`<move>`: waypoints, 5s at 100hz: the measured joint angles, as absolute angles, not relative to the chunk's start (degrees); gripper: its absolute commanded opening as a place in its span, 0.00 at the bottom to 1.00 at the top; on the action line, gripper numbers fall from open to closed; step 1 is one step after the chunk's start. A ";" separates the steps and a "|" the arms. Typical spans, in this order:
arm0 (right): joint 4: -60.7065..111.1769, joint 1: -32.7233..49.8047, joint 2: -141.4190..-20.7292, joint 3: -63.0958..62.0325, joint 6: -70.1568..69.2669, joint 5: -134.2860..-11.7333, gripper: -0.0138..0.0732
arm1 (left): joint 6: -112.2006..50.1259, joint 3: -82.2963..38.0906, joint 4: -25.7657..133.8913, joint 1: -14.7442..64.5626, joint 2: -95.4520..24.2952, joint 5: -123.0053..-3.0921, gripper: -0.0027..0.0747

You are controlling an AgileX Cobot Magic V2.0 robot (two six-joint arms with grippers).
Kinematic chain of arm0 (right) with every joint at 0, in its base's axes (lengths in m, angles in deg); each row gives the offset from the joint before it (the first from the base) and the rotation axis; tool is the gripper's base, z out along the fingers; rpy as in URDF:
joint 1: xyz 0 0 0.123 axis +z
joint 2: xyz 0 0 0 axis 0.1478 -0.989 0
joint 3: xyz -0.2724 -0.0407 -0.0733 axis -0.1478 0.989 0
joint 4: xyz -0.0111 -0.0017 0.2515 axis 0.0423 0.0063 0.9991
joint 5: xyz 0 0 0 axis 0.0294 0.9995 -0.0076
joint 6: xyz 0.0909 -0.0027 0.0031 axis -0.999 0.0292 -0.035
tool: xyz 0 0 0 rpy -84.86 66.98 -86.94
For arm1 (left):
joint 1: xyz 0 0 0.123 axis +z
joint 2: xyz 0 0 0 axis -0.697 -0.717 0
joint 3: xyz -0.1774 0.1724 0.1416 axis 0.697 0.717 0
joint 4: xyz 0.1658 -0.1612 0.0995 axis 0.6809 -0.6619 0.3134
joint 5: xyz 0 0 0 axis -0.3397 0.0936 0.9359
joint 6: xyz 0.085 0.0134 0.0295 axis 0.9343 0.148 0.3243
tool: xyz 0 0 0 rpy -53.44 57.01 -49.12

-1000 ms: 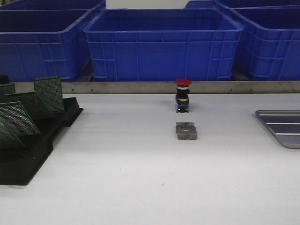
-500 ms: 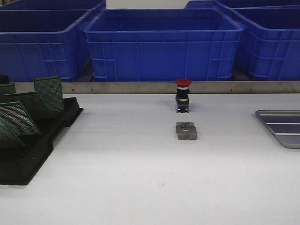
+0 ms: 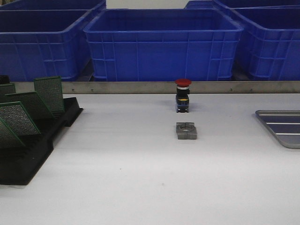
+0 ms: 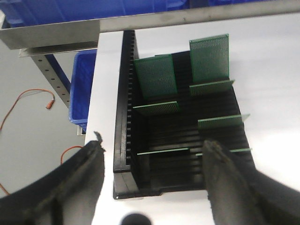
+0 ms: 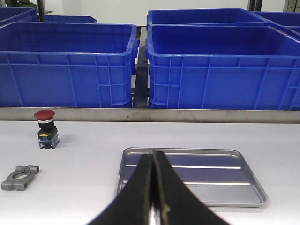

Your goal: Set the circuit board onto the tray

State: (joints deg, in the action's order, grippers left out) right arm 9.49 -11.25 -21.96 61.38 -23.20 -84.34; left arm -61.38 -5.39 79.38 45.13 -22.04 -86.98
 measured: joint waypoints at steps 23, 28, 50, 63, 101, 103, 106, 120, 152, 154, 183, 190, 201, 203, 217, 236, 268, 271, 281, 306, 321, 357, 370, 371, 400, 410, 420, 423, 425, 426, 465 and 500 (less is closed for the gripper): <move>9.49 -11.25 -21.96 61.38 -23.20 -84.34 0.09 | -22.75 -10.43 64.33 45.13 -27.96 -99.19 0.60; 9.49 -11.25 -21.96 61.38 -23.20 -84.34 0.09 | -16.15 -10.54 63.13 45.13 -29.00 -100.94 0.60; 9.49 -11.25 -21.96 61.38 -23.20 -84.34 0.09 | 4.13 -10.81 61.69 44.75 -34.02 -103.47 0.60; 9.49 -11.25 -21.96 61.38 -23.20 -84.34 0.09 | 9.95 -10.81 61.53 42.43 -37.95 -101.83 0.60; 9.49 -11.25 -21.96 61.38 -23.20 -84.34 0.09 | 13.59 -10.84 61.53 38.47 -49.77 -93.67 0.60; 9.49 -11.25 -21.96 61.38 -23.20 -84.34 0.09 | 13.59 -10.93 61.53 38.47 -50.40 -93.30 0.60; 9.49 -11.25 -21.96 61.38 -23.20 -84.34 0.09 | 13.62 -10.93 61.53 38.47 -51.17 -92.78 0.60; 9.49 -11.25 -21.96 61.38 -23.20 -84.34 0.09 | 13.72 -10.93 61.53 38.47 -54.30 -90.00 0.60; 9.49 -11.25 -21.96 61.38 -23.20 -84.34 0.09 | 13.84 -11.06 61.53 38.47 -59.79 -86.41 0.59; 9.49 -11.25 -21.96 61.38 -23.20 -84.34 0.09 | 13.84 -11.06 61.53 38.47 -60.03 -86.29 0.58; 9.49 -11.25 -21.96 61.38 -23.20 -84.34 0.09 | 13.84 -11.06 61.53 38.47 -60.96 -84.59 0.16; 9.49 -11.25 -21.96 61.38 -23.20 -84.34 0.09 | 13.84 -11.06 61.68 38.47 -60.96 -83.97 0.07; 9.49 -11.25 -21.96 61.38 -23.20 -84.34 0.09 | 14.05 -11.21 62.14 38.47 -60.96 -83.83 0.01; 9.49 -11.25 -21.96 61.38 -23.20 -84.34 0.09 | 14.19 -11.20 62.41 38.47 -60.96 -83.83 0.01; 9.49 -11.25 -21.96 61.38 -23.20 -84.34 0.09 | 15.00 -11.34 63.05 38.33 -60.22 -83.94 0.01; 9.49 -11.25 -21.96 61.38 -23.20 -84.34 0.09 | 14.38 -13.03 62.10 38.33 -54.41 -86.30 0.01; 9.49 -11.25 -21.96 61.38 -23.20 -84.34 0.09 | 14.27 -14.45 52.40 33.63 -44.01 -89.61 0.01; 9.49 -11.25 -21.96 61.38 -23.20 -84.34 0.09 | 14.27 -14.45 50.62 32.62 -43.54 -89.74 0.01; 9.49 -11.25 -21.96 61.38 -23.20 -84.34 0.09 | 14.27 -14.45 44.48 28.93 -43.30 -89.74 0.01; 9.49 -11.25 -21.96 61.38 -23.20 -84.34 0.09 | 14.27 -14.45 26.80 20.71 -43.30 -87.61 0.01; 9.49 -11.25 -21.96 61.38 -23.20 -85.91 0.09 | 15.85 -14.45 18.23 17.51 -44.88 -86.60 0.01; 9.29 -11.25 -27.39 48.75 -23.20 -73.29 0.09 | 20.09 -14.45 11.83 14.70 -53.26 -85.66 0.01; 9.14 -11.25 -34.91 43.75 -23.20 -69.36 0.09 | 20.09 -14.45 11.69 14.70 -54.66 -85.57 0.01; 9.14 -11.25 -35.33 43.25 -23.20 -69.22 0.09 | 20.09 -14.45 11.69 14.70 -54.71 -85.57 0.01; 9.14 -10.63 -52.14 35.36 -23.20 -68.48 0.41 | 20.09 -14.45 11.46 14.70 -54.93 -85.57 0.01; 9.14 -8.21 -56.40 33.27 -23.20 -68.50 0.71 | 20.16 -14.45 11.46 14.70 -54.93 -85.54 0.01; 9.14 -5.36 -60.90 30.63 -23.20 -68.37 0.85 | 20.16 -14.45 11.46 14.70 -54.93 -85.44 0.01; 9.14 -4.51 -62.50 29.88 -23.20 -68.27 0.85 | 20.16 -14.45 11.46 14.70 -54.93 -85.44 0.01; 9.14 -3.86 -63.11 29.32 -23.20 -68.15 0.85 | 20.16 -14.45 11.46 14.70 -54.93 -85.44 0.01; 9.14 -3.44 -63.71 29.14 -23.20 -68.14 0.85 | 20.16 -14.45 11.46 14.70 -54.93 -85.44 0.01; 9.14 9.17 -76.01 21.75 -20.38 -67.16 0.85 | 20.16 -14.45 11.46 14.70 -54.93 -85.44 0.01; 9.33 15.84 -78.25 21.44 -19.06 -66.96 0.85 | 20.16 -14.54 11.46 14.70 -54.93 -85.44 0.01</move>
